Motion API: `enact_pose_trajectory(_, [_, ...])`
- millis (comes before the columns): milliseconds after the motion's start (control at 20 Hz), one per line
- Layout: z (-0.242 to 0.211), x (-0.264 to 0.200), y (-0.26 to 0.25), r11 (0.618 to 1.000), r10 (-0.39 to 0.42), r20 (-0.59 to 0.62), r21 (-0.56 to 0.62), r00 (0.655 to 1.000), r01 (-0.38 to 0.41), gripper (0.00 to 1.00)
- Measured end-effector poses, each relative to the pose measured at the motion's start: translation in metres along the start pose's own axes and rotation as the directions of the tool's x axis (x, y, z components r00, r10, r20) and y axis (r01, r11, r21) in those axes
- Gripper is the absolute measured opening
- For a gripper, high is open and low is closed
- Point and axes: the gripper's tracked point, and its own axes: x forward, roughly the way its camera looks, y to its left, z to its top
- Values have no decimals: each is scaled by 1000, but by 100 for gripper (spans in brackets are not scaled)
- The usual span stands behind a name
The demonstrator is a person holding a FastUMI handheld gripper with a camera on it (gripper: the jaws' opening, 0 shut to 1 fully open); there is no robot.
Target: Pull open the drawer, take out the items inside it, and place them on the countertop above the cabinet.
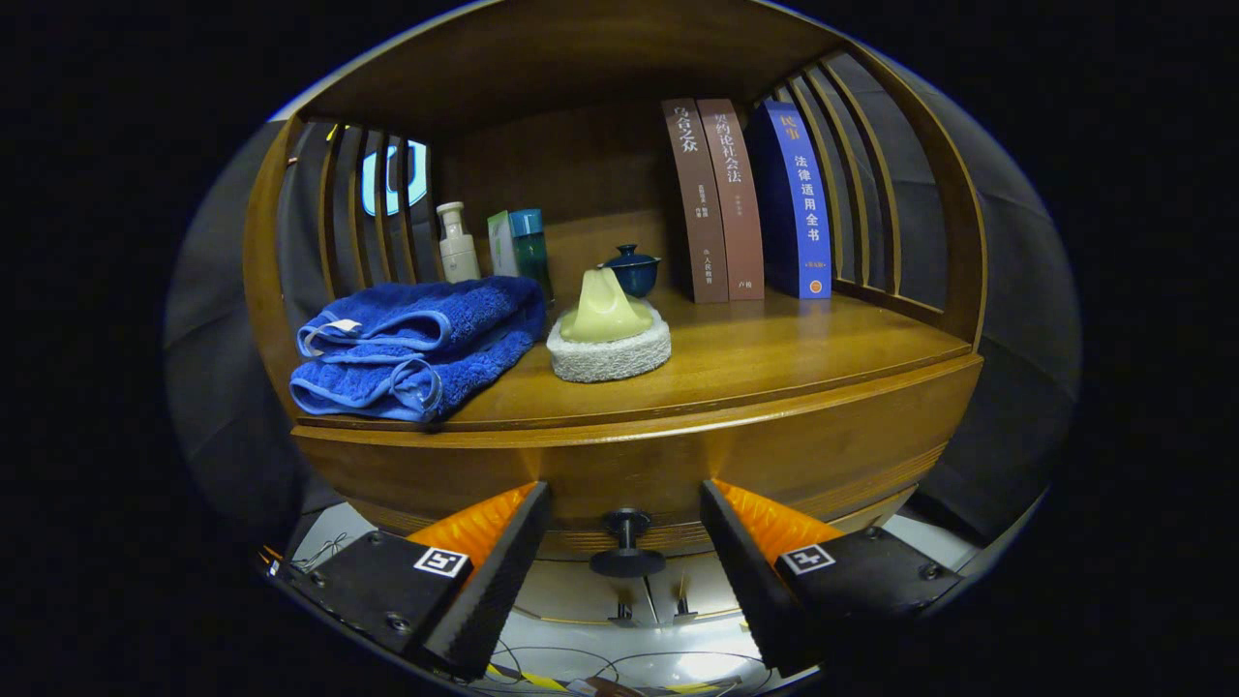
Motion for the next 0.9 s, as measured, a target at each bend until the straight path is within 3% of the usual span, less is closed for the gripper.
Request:
enact_pose_trajectory(550, [15, -14, 3, 999, 14, 20, -35, 1000, -13, 99])
enact_pose_trajectory(900, [54, -71, 12, 999, 35, 90, -44, 995, -31, 99])
